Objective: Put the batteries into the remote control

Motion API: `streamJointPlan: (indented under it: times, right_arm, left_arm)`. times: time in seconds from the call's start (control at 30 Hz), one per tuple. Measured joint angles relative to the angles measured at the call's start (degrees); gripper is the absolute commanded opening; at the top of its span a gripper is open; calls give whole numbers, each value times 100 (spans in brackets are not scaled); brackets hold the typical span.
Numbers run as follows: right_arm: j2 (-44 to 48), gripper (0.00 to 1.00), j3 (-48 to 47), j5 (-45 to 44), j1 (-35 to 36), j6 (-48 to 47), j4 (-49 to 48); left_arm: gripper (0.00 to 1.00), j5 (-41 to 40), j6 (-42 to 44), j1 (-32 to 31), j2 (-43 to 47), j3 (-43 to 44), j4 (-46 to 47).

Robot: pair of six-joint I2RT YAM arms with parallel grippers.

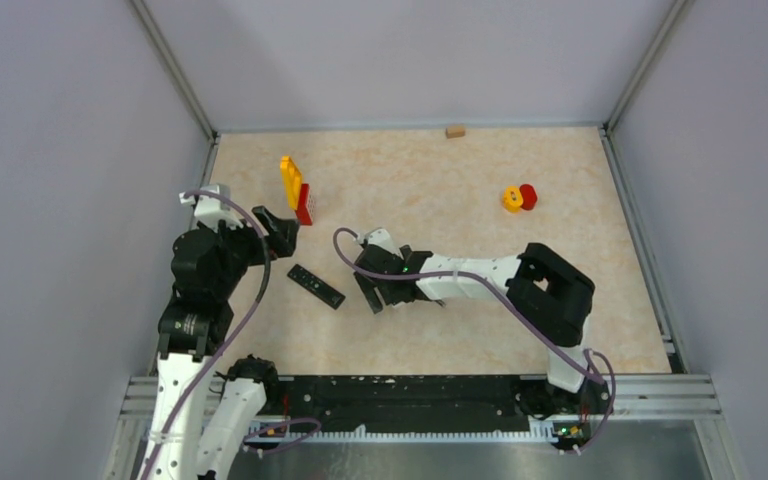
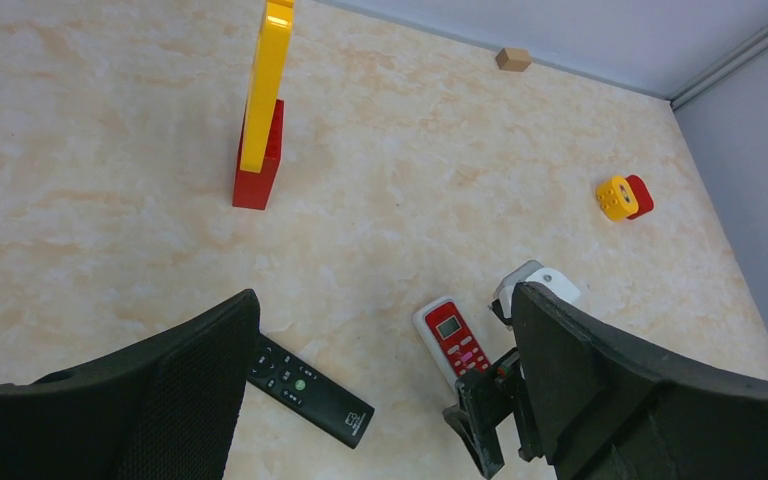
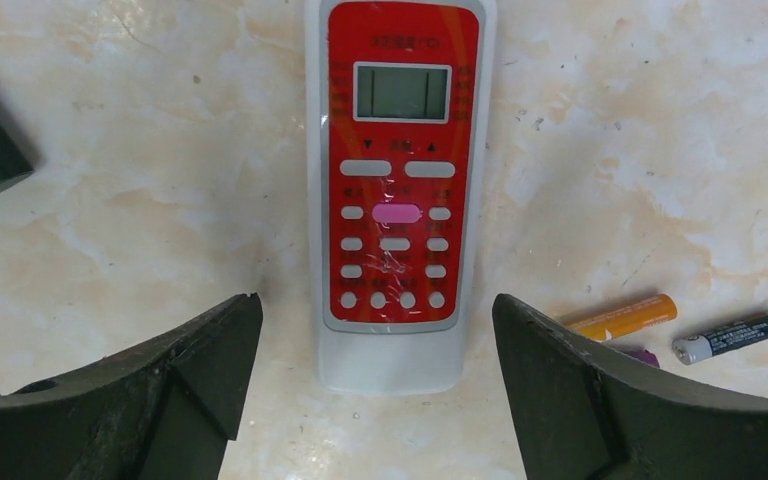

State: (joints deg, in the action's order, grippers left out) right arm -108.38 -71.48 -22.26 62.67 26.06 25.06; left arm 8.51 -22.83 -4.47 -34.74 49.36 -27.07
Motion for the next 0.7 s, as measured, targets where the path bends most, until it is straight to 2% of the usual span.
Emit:
streamJointPlan:
  times: [0.1, 0.3, 0.37, 0.57, 0.7]
  right_arm:
    - [-26, 79, 0, 157, -103, 168, 70]
    - [-50, 45, 28, 608, -330, 442, 35]
    - [-44, 39, 63, 640, -358, 507, -11]
    - [234, 39, 487, 868, -485, 494, -503]
    - [791, 38, 1119, 1744, -835, 457, -1067]
  left_arm:
    - [99, -44, -4, 0, 4, -4, -2]
    - [99, -66, -52, 0, 15, -39, 2]
    - [99, -109, -142, 0, 15, -87, 4]
    - [99, -116, -415, 0, 74, -356, 55]
    - [99, 302, -455, 0, 72, -564, 214]
